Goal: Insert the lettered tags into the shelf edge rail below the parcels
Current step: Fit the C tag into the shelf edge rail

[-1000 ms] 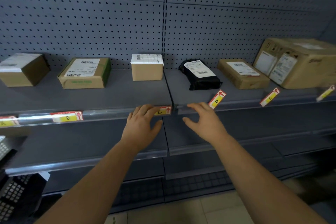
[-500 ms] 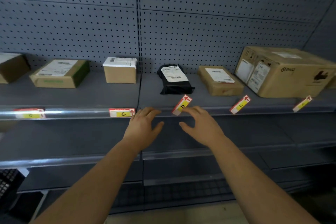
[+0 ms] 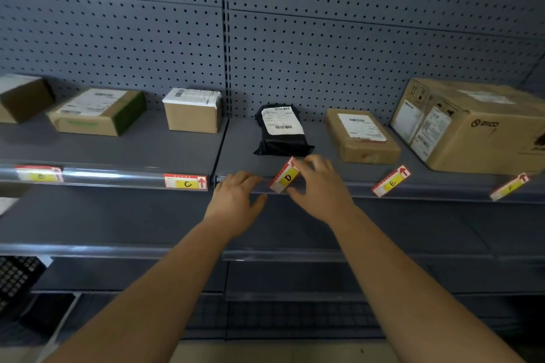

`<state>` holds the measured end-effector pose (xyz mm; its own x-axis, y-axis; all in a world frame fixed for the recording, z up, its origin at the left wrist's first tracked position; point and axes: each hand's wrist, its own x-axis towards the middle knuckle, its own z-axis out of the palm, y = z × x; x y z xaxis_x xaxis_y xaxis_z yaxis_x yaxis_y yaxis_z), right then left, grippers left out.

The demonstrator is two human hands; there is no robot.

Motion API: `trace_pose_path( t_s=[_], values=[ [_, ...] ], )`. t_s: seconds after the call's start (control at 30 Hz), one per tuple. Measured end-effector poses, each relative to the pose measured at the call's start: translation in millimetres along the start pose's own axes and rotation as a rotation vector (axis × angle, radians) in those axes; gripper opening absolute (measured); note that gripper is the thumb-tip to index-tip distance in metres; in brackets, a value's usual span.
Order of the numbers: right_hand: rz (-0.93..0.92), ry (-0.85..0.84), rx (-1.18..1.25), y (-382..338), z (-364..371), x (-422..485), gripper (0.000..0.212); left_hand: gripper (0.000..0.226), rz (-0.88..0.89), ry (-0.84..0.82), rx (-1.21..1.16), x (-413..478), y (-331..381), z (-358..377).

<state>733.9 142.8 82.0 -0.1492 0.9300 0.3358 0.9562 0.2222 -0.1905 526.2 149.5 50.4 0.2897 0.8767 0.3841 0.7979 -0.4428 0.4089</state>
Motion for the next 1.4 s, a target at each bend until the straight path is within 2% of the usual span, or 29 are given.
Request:
trace_pose_path(
  t_s=[0.13,0.23,0.43,0.57,0.67,0.77,0.9,1.07,1.4],
  values=[
    [0.0,0.011,0.049,14.3,2.2,-7.2,0.07,0.038,0.022,0.009,-0.005,7.0,7.5,9.0],
    [-0.07,0.016,0.033,12.0,0.6,-2.6,0.076,0.037,0.02,0.017,-0.007,10.2,11.6,15.9],
    [-0.093,-0.002,-0.057,19.3,1.5,4.5,0.061,0.037,0.028,0.015,0.044,13.7,11.2,20.0],
    [-0.152,0.042,-0.034,23.3,-0.3,3.7,0.078,0.037,0.033,0.038,0.059,17.3,14.6,23.1],
    [-0.191,0.006,-0.115,14.4,-2.8,12.6,0.078,0.035,0.041,0.063,0.061,17.4,15.4,25.9],
    [-0.138,-0.013,-0.159,18.7,-2.3,11.6,0.067,0.034,0.039,0.078,0.067,17.5,16.2,26.3],
    [-0.058,0.032,-0.034,34.3,5.6,-12.2,0.052,0.036,0.027,0.074,0.077,18.0,20.3,28.5],
    [-0.028,0.033,0.089,38.7,25.3,-31.8,0.066,0.037,0.042,0.083,0.089,16.7,27.8,36.9],
    [-0.004,0.078,0.14,37.8,37.6,-34.6,0.069,0.036,0.036,0.098,0.14,16.0,31.0,42.1]
  ],
)
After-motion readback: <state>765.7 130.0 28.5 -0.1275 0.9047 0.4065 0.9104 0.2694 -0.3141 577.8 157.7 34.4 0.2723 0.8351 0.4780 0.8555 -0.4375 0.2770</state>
